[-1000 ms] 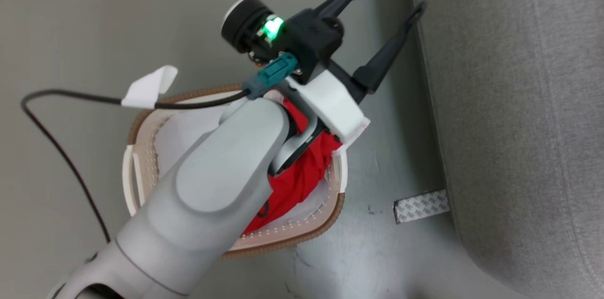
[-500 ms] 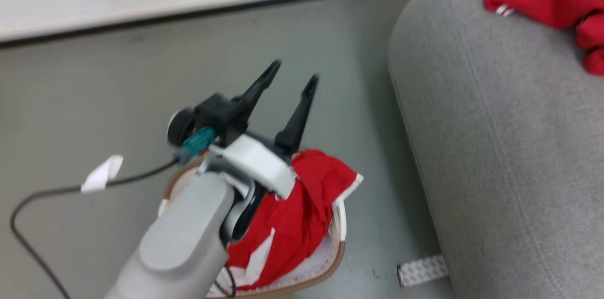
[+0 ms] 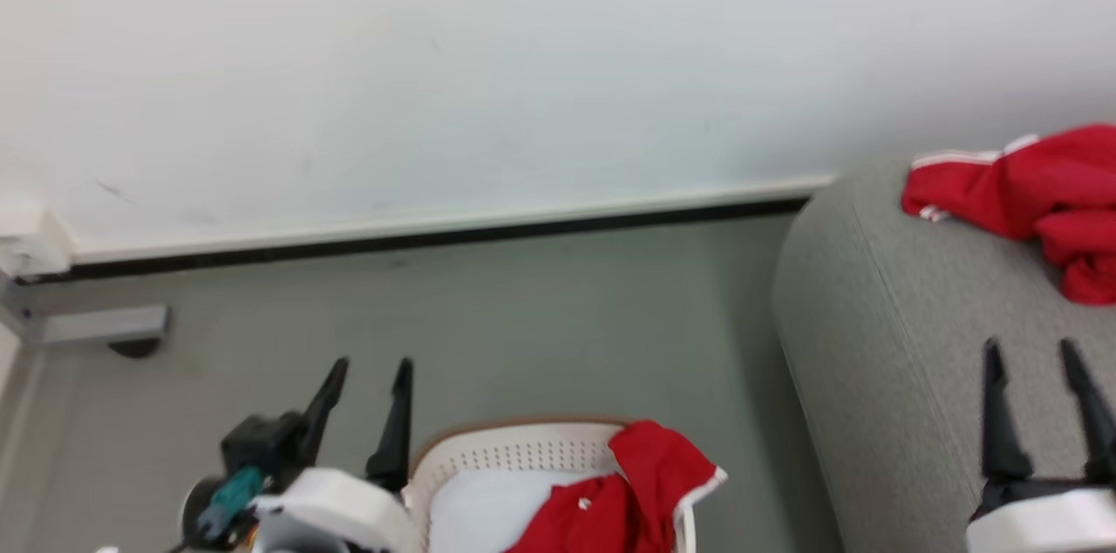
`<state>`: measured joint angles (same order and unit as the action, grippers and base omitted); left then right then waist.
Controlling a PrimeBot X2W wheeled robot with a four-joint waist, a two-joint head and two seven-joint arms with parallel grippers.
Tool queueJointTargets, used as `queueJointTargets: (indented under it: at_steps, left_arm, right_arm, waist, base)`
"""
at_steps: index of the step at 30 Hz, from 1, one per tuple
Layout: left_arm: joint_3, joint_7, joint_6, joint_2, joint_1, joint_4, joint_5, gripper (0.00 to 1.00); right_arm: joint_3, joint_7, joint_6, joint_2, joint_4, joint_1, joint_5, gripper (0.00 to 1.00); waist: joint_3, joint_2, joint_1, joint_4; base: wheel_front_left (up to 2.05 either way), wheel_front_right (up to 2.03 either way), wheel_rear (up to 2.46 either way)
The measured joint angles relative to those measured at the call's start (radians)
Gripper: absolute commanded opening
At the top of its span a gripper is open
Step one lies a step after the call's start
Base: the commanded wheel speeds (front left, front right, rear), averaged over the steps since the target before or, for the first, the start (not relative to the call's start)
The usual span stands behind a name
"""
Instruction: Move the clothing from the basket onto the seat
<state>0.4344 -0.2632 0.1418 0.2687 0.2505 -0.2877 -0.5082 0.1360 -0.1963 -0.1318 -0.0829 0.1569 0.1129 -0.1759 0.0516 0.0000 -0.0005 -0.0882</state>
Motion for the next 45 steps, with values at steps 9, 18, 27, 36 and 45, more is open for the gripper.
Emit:
queueJointTargets:
  at_steps: [9, 18, 27, 36, 45]
  left_arm:
    - [-0.147, -0.001, 0.027, -0.009, -0.232, 0.114, 0.072, 1.00]
    - [-0.227, -0.001, -0.019, -0.044, -0.297, 0.129, 0.123, 1.00]
    - [-0.268, -0.001, -0.054, -0.080, -0.304, 0.127, 0.149, 1.00]
    - [-0.281, -0.001, -0.074, -0.105, -0.306, 0.125, 0.174, 1.00]
    - [-0.228, 0.015, -0.108, -0.125, -0.239, 0.042, 0.190, 1.00]
  right_arm:
    - [-0.083, -0.052, 0.000, 0.026, 0.086, -0.101, 0.059, 1.00]
    - [-0.081, -0.065, 0.000, 0.033, 0.179, -0.125, 0.043, 1.00]
    - [-0.081, -0.066, 0.000, 0.033, 0.187, -0.125, 0.032, 1.00]
    - [-0.088, -0.066, 0.000, 0.033, 0.185, -0.116, 0.033, 1.00]
    - [-0.052, -0.066, 0.000, 0.033, 0.133, -0.048, 0.070, 1.00]
  waist:
    - [-0.119, 0.0000, 0.0001, 0.068]
    - [-0.152, 0.0000, 0.0003, 0.082]
    - [-0.146, 0.0000, 0.0005, 0.078]
    - [-0.130, 0.0000, 0.0006, 0.063]
    - [-0.087, 0.0000, 0.0006, 0.011]
  base:
    - [0.00, 0.00, 0.00]
    - [0.00, 0.00, 0.00]
    - [0.00, 0.00, 0.00]
    - [0.00, 0.00, 0.00]
    - [0.00, 0.00, 0.00]
